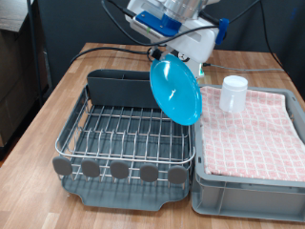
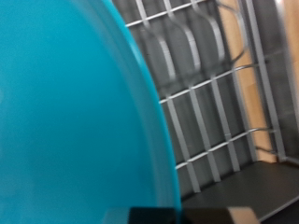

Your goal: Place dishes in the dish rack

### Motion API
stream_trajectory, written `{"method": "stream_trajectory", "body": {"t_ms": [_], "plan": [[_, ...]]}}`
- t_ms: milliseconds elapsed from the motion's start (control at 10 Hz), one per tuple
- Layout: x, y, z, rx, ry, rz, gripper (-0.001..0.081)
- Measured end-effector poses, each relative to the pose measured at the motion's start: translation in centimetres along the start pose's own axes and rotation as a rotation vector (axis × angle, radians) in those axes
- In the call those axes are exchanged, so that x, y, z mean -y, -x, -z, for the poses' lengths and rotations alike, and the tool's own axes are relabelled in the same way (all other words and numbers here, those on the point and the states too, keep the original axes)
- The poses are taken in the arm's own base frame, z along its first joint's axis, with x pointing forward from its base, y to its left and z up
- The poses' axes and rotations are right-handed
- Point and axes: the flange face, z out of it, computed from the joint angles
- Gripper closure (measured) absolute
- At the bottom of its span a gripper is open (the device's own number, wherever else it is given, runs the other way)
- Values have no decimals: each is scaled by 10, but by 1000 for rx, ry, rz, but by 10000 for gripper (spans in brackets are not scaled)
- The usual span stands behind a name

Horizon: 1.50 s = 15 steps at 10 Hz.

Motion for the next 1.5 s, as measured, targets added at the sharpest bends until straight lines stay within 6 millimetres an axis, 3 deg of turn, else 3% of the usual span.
{"method": "stream_trajectory", "body": {"t_ms": [400,700,1100,1500], "plan": [[-3,-13,1,-50,1,47,792],[-17,-42,-6,-138,31,119,792],[-49,-99,-15,-261,63,288,792],[-46,-101,-11,-314,77,343,792]]}}
